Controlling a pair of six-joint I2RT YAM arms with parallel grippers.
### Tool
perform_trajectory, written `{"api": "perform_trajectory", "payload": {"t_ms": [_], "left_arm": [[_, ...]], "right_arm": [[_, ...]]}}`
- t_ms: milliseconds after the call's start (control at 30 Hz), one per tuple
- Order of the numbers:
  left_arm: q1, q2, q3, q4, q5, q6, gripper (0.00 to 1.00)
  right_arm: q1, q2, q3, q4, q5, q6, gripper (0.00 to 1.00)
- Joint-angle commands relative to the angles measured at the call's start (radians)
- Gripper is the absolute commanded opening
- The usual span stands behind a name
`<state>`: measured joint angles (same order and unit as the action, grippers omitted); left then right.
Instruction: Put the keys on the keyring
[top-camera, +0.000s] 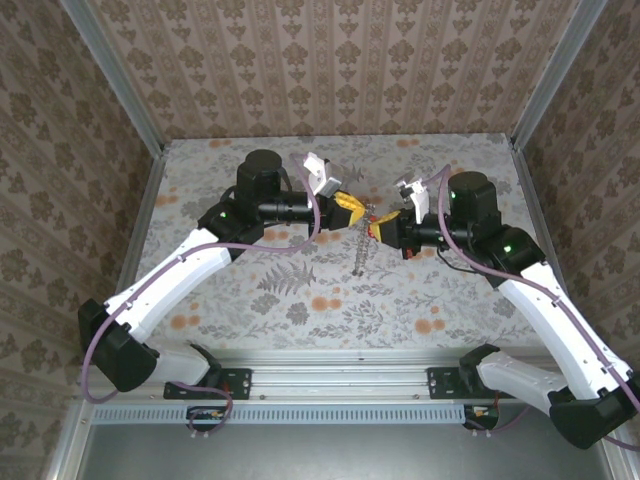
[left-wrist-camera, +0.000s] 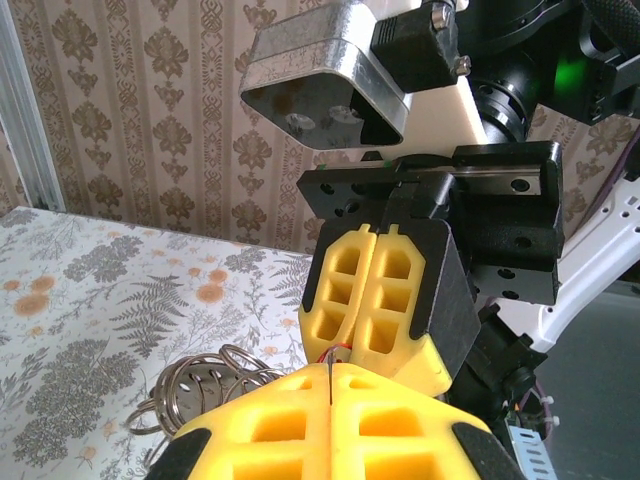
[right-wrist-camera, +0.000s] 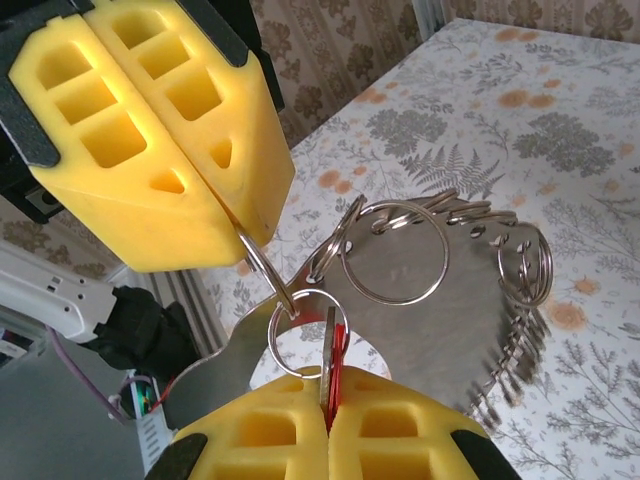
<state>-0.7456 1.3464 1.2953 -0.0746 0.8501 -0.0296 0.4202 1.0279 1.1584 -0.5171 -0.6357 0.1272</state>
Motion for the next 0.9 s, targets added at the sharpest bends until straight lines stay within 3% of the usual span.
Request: {"api": "perform_trajectory", "payload": {"t_ms": [0,333,867], "left_arm": [[-0.007,-0.017,0.004,0.022,0.003,0.017,0.0],[-0.008,-0.013,0.006,0.022,0.001,0.017,0.0],[-0.009,-0.007,0.01,0.021,0.006,0.016,0.0]], "right_arm": [[0.008,-0.016,-0.021,0.067,-0.035,0.038,0.0],[0.037,0.006,-0.005,0.101,-0.058,0.059,0.0],[-0.002,-0.042,-0.002,-0.013,0.024,-0.014,0.0]]}}
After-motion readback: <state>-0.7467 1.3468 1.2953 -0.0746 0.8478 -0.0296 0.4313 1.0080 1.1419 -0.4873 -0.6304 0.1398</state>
